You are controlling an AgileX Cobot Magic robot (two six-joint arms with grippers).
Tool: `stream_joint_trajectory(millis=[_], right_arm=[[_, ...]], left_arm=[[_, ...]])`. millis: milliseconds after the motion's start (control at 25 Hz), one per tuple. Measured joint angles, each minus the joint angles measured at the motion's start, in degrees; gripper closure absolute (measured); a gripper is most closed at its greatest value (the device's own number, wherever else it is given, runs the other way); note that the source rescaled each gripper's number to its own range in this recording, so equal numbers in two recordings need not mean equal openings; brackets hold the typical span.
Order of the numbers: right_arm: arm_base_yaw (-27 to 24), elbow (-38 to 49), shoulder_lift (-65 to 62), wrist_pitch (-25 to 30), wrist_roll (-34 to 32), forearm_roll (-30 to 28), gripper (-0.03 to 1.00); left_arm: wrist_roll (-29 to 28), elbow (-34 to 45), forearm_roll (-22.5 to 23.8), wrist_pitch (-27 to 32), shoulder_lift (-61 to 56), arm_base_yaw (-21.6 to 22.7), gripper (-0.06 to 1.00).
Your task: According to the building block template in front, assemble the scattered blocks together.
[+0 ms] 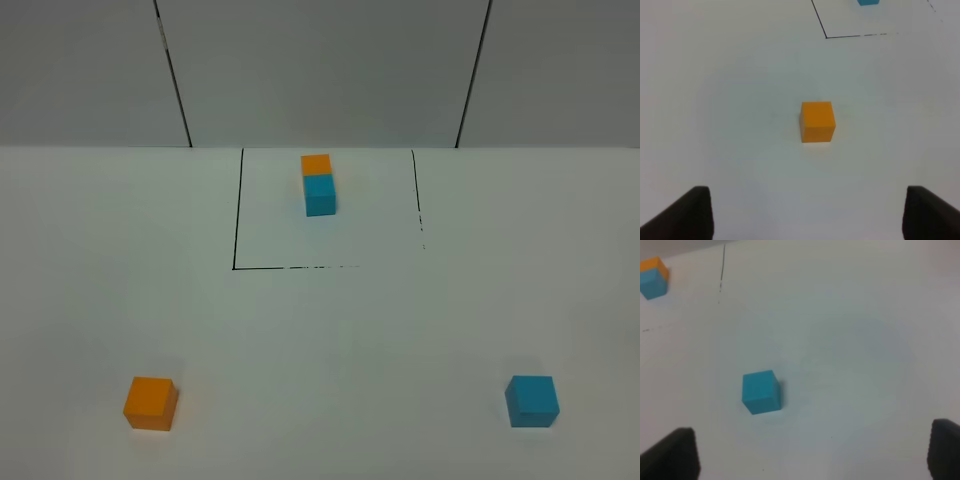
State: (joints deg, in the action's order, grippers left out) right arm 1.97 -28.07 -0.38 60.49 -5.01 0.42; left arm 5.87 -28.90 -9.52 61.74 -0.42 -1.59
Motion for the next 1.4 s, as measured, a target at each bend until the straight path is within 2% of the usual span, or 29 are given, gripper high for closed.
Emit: stream_joint_trajectory(millis=[720, 840, 1040, 1200, 1400], right_arm=[[0.0, 0.0, 0.0, 0.0, 0.0, 0.0, 0.15], [0.0, 0.0, 0.0, 0.0, 0.0, 0.0, 0.15], [0.0, 0.0, 0.0, 0.0, 0.0, 0.0, 0.15], [0.0, 0.0, 0.0, 0.0, 0.0, 0.0, 0.15], [0.0, 0.0, 0.0, 0.0, 0.0, 0.0, 0.15]], left_arm=[[-0.05, 0.0, 0.0, 0.0, 0.0, 0.0, 0.32], [-1.42, -0.06, 0.0, -0.22, 1.48, 0.0, 0.32], [-6.66, -3.66, 1.74, -1.22, 12.95, 0.05, 0.32], [-9.68, -7.89, 1.88, -1.36, 29.04, 0.05, 0.32], [-7.96, -13.43, -1.04, -1.58, 48.26, 0.05, 0.32]])
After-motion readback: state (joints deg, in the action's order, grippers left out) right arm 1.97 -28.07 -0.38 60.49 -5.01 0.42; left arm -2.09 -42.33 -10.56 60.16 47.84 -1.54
